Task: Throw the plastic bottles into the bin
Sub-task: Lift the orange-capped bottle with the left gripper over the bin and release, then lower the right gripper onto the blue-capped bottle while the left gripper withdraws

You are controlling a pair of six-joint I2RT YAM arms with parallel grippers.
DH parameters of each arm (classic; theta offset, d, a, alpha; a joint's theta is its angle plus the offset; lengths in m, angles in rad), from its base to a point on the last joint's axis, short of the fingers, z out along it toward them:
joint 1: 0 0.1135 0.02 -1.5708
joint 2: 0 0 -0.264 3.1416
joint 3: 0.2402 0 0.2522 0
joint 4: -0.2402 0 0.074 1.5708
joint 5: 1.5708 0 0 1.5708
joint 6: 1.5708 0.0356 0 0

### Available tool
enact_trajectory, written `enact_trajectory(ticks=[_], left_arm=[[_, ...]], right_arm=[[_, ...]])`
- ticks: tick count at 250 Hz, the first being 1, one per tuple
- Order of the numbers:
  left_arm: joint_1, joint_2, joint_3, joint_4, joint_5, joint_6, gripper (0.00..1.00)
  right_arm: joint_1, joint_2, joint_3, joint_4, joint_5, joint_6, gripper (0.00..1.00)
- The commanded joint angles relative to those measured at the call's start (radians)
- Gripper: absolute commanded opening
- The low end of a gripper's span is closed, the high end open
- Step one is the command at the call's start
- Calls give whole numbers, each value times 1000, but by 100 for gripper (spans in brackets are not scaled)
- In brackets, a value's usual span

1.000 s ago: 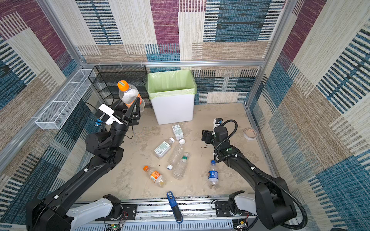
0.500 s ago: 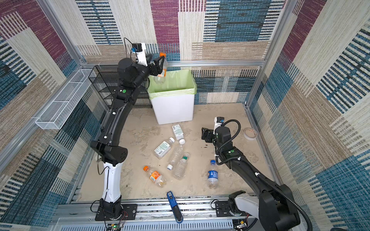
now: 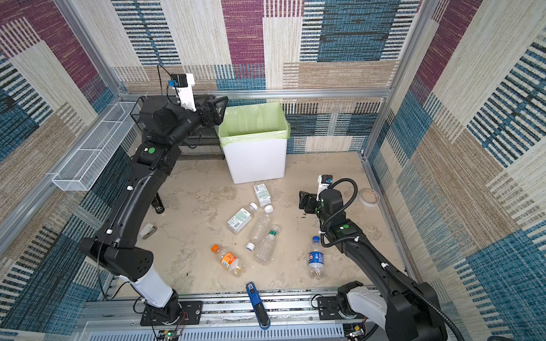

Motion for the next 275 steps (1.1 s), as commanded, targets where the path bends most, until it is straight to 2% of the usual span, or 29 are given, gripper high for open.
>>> enact_trajectory(ticks=[1,48,68,80,95,125,155,212,241,275], left_arm=[[3,-124,-204,19,-41,80,84],[35,-357,-511,-94,-116,111,84],[60,-429,-606,-126,-132,120,86],[75,-459,-647,-148,-130,128,86],[85,-483,-682,-177,-123,157,86],[100,-503,-742,-227,-133,211,87],[118,-513,-826,-199,-129,222,87],[185,-497,-879,-134,-6,140,85],[218,-492,-899,-99,43,94,84],[240,-487,-905,-85,65,70,83]], right_arm=[[1,-5,39,-222,85,39,87],[1,-66,43,-506,59,148,86],[11,-107,-5,-555,11,211,86],[51,-112,13,-573,31,234,86],[52,-93,40,-607,14,281,86],[52,-85,22,-653,6,369,85],[54,-103,-39,-684,-31,432,84],[121,-106,-67,-763,-52,524,83],[149,-86,-97,-745,-78,547,83],[203,-12,-108,-713,-68,550,77]])
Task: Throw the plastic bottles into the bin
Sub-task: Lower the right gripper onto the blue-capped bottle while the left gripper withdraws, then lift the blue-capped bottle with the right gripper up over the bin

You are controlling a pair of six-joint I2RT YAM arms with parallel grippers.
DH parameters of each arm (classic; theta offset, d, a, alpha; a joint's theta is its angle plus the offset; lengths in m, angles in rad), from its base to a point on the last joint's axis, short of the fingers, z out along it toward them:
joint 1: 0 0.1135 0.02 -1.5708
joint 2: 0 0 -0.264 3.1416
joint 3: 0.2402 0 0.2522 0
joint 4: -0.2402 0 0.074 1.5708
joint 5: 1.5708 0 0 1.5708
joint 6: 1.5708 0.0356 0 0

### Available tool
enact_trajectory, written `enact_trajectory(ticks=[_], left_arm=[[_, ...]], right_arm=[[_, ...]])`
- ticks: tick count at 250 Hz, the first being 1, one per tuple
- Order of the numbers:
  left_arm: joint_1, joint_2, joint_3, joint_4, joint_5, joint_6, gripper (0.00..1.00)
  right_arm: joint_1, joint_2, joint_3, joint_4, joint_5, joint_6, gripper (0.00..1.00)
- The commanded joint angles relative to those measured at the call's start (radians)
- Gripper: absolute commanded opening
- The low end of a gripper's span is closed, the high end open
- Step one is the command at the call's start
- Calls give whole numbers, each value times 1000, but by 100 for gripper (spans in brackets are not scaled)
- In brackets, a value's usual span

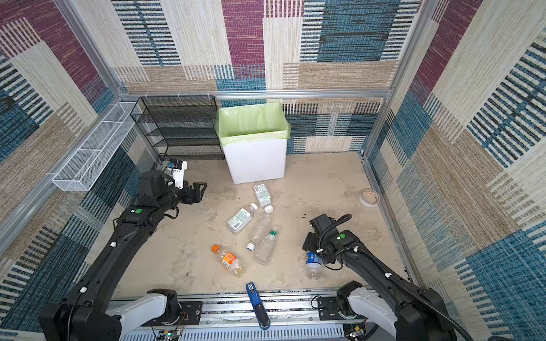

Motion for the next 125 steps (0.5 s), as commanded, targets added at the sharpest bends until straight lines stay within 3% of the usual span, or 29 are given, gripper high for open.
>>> enact_trajectory(ticks=[1,54,92,125], left_arm=[[15,1,-11,56,58,-58,83],[22,12,-15,57,71,-64,82],[22,17,-15,56,77,-66,81],[24,17,-15,54,74,-62,81]], right_arm=[[34,48,-3,22,-7,29,77],[68,107,22,47,31,19,67],[68,117,12,81,16,15,54],[68,137,45,131,37,-1,53]])
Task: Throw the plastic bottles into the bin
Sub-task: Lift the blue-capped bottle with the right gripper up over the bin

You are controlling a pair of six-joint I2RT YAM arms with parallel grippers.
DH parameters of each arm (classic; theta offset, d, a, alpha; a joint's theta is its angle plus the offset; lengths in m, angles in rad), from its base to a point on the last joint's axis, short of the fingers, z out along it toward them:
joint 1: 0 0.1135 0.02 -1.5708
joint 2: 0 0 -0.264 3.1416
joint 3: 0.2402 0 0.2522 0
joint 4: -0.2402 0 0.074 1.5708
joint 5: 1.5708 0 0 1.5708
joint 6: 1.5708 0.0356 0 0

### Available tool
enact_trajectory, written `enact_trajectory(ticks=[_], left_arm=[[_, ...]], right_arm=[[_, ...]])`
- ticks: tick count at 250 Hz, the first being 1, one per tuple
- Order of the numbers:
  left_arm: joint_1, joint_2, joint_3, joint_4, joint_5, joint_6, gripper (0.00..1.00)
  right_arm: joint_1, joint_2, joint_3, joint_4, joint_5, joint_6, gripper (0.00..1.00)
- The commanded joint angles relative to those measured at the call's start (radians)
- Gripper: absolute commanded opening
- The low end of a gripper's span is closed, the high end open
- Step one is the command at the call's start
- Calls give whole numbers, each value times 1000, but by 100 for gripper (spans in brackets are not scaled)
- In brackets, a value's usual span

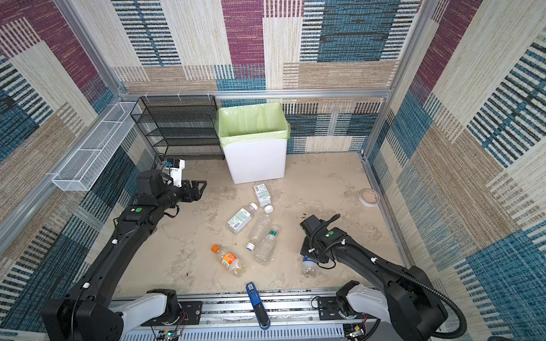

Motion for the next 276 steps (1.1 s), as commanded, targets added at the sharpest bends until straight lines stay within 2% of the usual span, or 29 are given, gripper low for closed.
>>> enact_trajectory(ticks=[1,50,89,130,188,237,276], left_arm=[[2,0,-5,24,15,-11,81],[2,0,-10,25,16,-8,80],[2,-11,-29,50,24,-4,80],[1,-26,-57,88,33,-3,80],[-1,-50,-100,154,50,-1,79],[-9,-77,-107,160,42,14,79],[-18,-111,-131,188,23,32,79]], right_arm=[[1,16,29,72,30,-12,53],[-35,104,198,207,117,-126,53],[-99,141,301,438,110,-268,55],[-132,114,368,710,116,-414,57],[-135,9,300,1198,126,-590,57],[-135,-56,190,1728,26,-806,60],[-135,-46,204,1970,10,-890,59]])
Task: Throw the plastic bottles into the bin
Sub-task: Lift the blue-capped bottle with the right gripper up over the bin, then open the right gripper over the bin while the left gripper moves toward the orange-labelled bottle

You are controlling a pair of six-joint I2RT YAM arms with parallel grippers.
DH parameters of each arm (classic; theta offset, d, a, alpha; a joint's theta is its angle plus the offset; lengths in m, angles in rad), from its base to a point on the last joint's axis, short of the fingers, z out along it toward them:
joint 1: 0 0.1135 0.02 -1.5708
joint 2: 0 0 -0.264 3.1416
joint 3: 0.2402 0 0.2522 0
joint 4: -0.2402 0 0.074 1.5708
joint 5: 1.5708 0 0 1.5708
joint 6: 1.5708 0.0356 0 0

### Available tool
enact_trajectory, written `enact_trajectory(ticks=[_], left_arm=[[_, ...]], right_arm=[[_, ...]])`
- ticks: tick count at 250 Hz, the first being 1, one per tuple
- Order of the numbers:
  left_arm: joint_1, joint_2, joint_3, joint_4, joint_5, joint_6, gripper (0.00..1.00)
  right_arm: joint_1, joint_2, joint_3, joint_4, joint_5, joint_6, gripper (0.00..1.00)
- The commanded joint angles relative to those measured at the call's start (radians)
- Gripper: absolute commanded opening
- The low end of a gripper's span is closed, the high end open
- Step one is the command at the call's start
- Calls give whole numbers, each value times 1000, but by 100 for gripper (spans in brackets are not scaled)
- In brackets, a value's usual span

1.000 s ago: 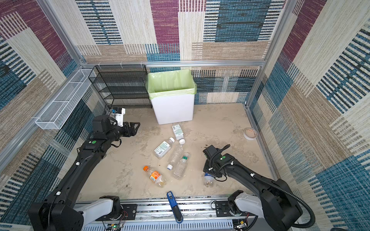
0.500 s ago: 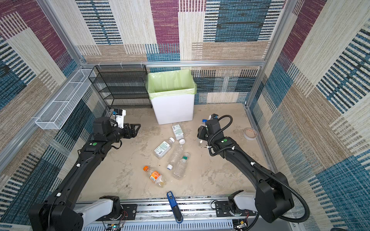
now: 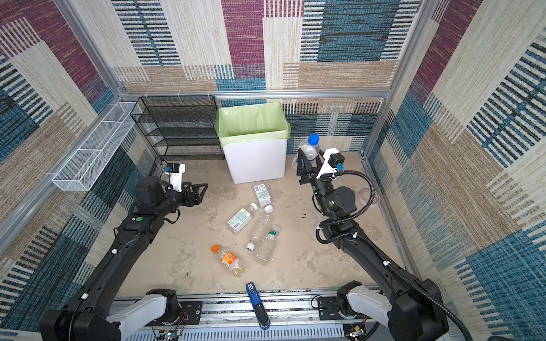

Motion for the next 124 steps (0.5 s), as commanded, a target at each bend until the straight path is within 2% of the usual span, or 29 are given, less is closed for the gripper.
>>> enact_trajectory(ticks=[1,25,49,61,80,100,111,124], left_arm=[[-4,-20,-14,64,-14,26,79],[-6,-28,-23,84,-6,23,79],[-6,-34,-26,95,-4,19,79],[-6,-37,-27,96,-6,17,79],[-7,-46,-19,80,-35,11,79],[-8,-80,11,-22,-101,-8,79],[-9,-115,8,-55,-114,-15,80],[-9,-165,-12,-71,-117,-13,82]], right_arm=[[0,5,11,352,-41,-118,59],[0,50,73,410,-59,-109,58],[0,168,256,289,-86,-50,59],[0,270,413,145,-120,-31,61],[-1,494,749,-168,-157,-8,63],[-2,699,1085,-493,-186,-5,68],[-3,770,1216,-620,-203,-7,70],[-3,806,1279,-675,-195,-4,78]])
